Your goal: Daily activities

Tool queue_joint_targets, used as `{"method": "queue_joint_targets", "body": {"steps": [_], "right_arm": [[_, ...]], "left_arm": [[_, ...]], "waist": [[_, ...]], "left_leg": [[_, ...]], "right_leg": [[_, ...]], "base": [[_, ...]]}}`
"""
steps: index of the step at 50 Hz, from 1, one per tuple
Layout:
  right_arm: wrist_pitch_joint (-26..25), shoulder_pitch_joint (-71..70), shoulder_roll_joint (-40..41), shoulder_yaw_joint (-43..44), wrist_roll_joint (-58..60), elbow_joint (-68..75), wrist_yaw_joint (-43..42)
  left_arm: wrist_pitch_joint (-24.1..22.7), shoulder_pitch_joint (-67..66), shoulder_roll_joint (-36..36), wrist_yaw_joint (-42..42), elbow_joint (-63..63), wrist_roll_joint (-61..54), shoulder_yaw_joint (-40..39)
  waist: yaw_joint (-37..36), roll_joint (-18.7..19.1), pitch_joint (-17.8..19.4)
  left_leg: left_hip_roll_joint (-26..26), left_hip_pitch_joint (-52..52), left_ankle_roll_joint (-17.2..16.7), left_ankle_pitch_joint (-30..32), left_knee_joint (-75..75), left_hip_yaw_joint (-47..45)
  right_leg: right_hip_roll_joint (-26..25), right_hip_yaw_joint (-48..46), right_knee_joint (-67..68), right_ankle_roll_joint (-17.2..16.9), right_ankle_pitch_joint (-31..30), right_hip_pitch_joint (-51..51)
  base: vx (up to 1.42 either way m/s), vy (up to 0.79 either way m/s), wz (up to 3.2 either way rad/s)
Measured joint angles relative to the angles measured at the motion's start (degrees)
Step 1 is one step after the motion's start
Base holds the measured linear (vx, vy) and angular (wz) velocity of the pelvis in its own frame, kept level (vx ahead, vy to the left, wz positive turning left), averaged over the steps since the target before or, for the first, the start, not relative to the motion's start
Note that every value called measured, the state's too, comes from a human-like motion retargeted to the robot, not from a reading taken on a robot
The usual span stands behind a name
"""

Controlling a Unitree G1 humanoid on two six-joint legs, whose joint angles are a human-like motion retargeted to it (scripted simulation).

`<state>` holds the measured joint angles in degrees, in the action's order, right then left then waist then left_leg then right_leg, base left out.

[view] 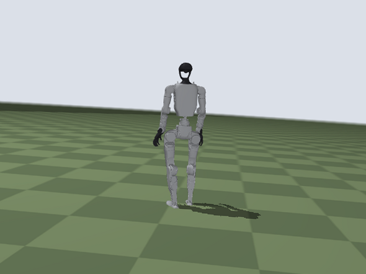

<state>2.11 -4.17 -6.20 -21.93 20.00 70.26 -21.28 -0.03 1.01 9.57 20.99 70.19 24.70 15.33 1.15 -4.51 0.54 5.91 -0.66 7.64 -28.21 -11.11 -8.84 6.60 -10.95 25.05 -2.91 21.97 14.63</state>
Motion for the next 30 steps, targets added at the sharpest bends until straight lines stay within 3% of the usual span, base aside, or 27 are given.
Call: {"method": "queue_joint_targets", "body": {"steps": [30], "right_arm": [[0.2,2.06,1.02,1.56,-0.08,1.15,-1.22]], "left_arm": [[-0.23,-0.9,-0.5,-0.24,-1.15,-0.17,-0.78]], "waist": [[-2.02,0.65,-0.4]], "left_leg": [[-2.63,-3.7,-1.29,0.29,0.18,-0.42]], "right_leg": [[-3.88,-1.05,-13.37,0.33,-1.99,-10.22]], "base": [[0.04,-0.02,-0.01]]}}
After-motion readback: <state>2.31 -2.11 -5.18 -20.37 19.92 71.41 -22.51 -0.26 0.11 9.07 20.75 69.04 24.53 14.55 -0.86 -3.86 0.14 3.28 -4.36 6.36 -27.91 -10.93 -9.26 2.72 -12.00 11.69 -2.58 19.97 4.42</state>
